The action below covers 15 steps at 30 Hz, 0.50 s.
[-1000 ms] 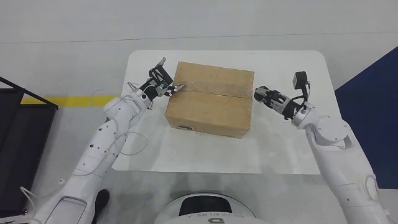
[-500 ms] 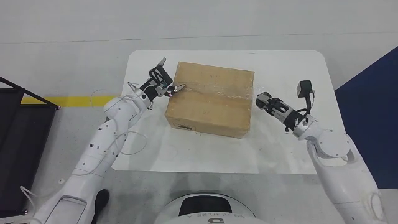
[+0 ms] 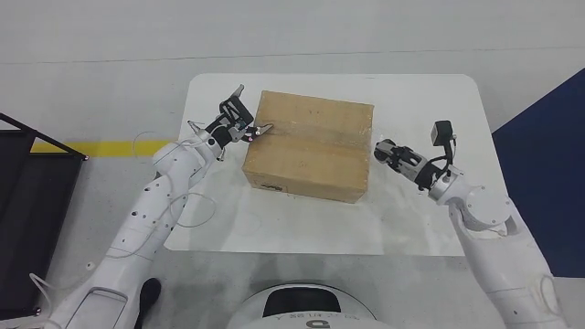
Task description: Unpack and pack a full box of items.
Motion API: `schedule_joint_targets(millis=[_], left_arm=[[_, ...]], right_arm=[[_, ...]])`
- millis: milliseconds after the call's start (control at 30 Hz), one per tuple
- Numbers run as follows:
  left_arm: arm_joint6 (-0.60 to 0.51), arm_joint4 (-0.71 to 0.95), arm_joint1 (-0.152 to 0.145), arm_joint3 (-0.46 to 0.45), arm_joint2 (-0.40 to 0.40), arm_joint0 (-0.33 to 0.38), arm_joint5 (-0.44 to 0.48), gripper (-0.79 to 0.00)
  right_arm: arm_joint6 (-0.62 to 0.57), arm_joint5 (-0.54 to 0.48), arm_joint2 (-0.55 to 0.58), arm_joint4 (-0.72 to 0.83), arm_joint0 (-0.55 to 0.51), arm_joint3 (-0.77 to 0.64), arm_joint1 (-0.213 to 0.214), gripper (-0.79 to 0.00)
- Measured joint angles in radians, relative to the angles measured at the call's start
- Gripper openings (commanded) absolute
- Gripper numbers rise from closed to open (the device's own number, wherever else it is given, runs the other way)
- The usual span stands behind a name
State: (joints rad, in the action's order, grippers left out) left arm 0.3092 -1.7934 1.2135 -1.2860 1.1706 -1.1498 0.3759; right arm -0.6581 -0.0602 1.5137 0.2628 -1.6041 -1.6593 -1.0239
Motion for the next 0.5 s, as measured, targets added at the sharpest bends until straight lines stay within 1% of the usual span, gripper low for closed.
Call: schedule_joint_targets(millis=[100,233,367,500], left_arm=[[-0.001,0.001,0.0,-0.002,0.0,-0.002,-0.002,0.0],[-0.008,0.009,-0.002,-0.028,0.007,-0.015,-0.012,0.0],[-0.011,0.074,-0.006,-0.052,0.053,-0.016,-0.017,0.0],[-0.019,0.094,-0.011,-0.07,0.08,-0.023,-0.013,0.0]], right_arm=[[0.0,-0.002,-0.004,0.008,0.004,0.016,-0.001,-0.785],[0.011,-0.012,-0.007,0.007,-0.002,0.015,-0.003,-0.785],[0.038,-0.017,-0.006,-0.012,-0.024,-0.013,-0.004,-0.785],[0.05,-0.014,0.0,-0.01,-0.038,-0.019,-0.005,-0.785]])
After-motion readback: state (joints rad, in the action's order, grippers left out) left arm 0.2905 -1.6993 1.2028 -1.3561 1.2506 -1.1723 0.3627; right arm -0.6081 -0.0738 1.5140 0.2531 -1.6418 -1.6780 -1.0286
